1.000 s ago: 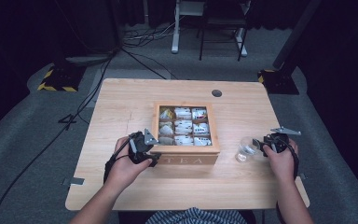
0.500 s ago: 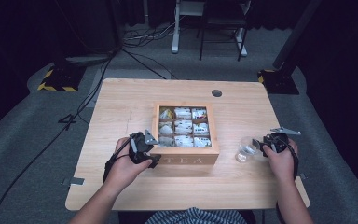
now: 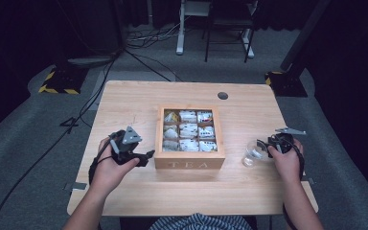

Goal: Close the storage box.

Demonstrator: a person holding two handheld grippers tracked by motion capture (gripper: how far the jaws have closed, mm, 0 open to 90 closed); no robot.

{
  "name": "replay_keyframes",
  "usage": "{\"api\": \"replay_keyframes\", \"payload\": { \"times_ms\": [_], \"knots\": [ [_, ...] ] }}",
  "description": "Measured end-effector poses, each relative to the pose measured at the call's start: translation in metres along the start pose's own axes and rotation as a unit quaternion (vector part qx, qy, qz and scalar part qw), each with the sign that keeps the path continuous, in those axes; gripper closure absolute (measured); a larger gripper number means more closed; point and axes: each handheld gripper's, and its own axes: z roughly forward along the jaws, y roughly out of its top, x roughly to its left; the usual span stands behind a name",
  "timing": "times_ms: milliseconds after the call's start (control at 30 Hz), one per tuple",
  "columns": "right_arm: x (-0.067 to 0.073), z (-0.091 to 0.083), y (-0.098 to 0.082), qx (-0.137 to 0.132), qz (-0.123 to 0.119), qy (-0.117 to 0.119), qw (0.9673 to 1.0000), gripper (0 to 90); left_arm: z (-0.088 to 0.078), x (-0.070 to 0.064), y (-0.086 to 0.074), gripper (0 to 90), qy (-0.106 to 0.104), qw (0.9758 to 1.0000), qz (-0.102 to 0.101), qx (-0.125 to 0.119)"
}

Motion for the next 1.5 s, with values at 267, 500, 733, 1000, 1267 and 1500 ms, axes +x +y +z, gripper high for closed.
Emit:
{"api": "replay_keyframes", "payload": {
  "times_ms": [267, 500, 733, 1000, 1267, 1500],
  "knots": [
    [0.002, 0.011, 0.003, -0.004, -0.031, 0.002, 0.9995, 38.6, -0.016, 0.027, -0.019, 24.4, 0.05, 0.9974, -0.041, -0.033],
    [0.003, 0.015, 0.003, -0.014, -0.04, 0.005, 0.9991, 33.4, -0.01, 0.054, -0.041, 23.2, 0.087, 0.9943, -0.057, -0.023],
    [0.005, 0.016, 0.003, -0.01, -0.048, 0.004, 0.9988, 31.3, 0.008, 0.079, -0.064, 21.9, 0.087, 0.9914, -0.098, -0.003],
    [0.006, 0.017, 0.003, -0.009, -0.056, 0.0, 0.9984, 31.0, 0.025, 0.091, -0.079, 22.2, 0.096, 0.9885, -0.115, 0.022],
    [0.006, 0.017, 0.003, -0.009, -0.056, 0.0, 0.9984, 31.0, 0.041, 0.094, -0.087, 23.0, 0.101, 0.9875, -0.116, 0.034],
    [0.006, 0.016, 0.003, -0.009, -0.055, 0.0, 0.9985, 31.0, 0.05, 0.096, -0.093, 21.6, 0.107, 0.9875, -0.107, 0.043]
  ]
}}
